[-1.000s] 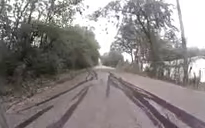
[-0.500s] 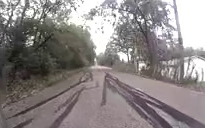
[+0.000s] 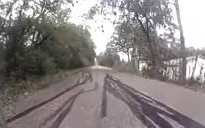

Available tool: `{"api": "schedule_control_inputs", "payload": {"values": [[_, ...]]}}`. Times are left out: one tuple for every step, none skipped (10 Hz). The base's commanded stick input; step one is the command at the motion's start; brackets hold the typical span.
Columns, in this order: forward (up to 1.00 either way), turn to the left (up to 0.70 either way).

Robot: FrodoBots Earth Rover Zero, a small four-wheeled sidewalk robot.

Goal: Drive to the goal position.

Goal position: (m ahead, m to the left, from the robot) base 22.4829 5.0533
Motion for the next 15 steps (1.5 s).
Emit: {"api": "schedule_control_inputs", "payload": {"values": [[0.70, 0.20], [0.70, 0.35], [0.70, 0.27], [0.70, 0.08], [0.70, 0.00], [0.70, 0.00], [0.70, 0.00], [0.70, 0.00], [0.70, 0.00], [0.70, 0.00], [0.70, 0.00], [0.70, 0.00], [0.70, 0.00], [0.70, 0.00], [0.70, 0.00]]}}
